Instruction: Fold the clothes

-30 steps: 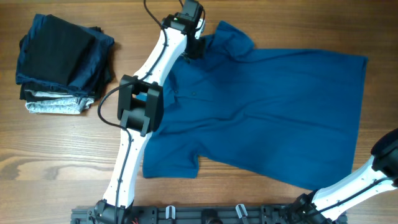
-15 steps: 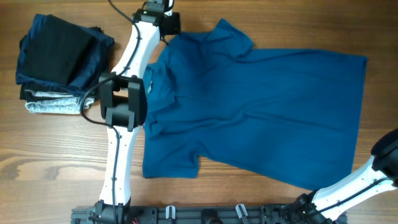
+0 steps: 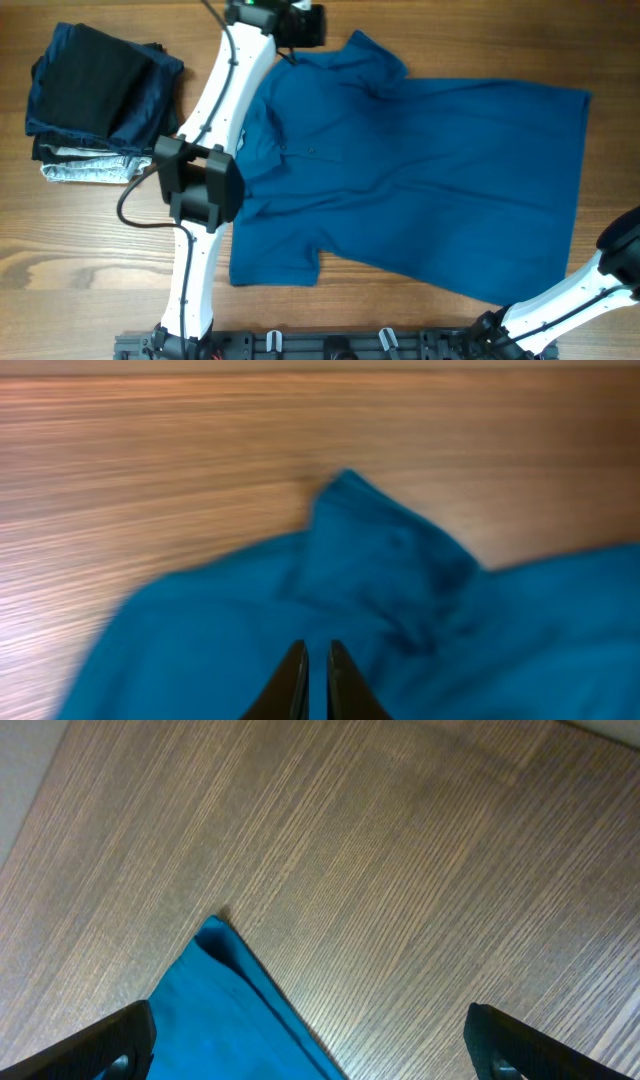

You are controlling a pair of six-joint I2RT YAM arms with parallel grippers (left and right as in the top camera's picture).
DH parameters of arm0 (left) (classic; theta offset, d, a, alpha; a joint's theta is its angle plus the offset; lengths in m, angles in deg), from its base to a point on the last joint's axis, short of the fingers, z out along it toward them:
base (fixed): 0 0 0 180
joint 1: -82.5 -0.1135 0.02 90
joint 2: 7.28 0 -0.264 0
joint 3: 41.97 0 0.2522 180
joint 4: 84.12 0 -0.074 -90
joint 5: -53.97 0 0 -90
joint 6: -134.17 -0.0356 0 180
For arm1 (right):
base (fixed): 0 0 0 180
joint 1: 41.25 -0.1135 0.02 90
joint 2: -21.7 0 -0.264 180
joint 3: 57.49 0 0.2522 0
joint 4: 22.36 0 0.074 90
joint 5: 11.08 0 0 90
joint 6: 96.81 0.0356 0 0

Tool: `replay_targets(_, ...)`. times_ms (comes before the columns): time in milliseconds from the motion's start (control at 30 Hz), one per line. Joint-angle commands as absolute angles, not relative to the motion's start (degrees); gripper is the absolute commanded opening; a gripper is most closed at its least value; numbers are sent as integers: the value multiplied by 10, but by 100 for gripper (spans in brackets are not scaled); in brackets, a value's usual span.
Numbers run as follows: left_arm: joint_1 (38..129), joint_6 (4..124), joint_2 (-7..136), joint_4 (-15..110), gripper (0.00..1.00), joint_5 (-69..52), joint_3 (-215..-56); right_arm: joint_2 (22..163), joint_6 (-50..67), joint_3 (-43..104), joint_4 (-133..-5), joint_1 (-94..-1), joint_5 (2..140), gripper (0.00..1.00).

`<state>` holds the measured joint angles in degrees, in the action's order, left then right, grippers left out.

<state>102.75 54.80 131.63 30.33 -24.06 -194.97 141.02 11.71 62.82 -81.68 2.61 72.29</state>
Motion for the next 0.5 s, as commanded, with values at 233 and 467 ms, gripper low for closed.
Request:
replay_targets(233,1094,557,1412,400,4,-213,-1953,1411,114,635,-816,25,716,100)
replay_targets(467,1092,564,1473,462,6,-253,-1953,1411,114,635,-816,25,716,100)
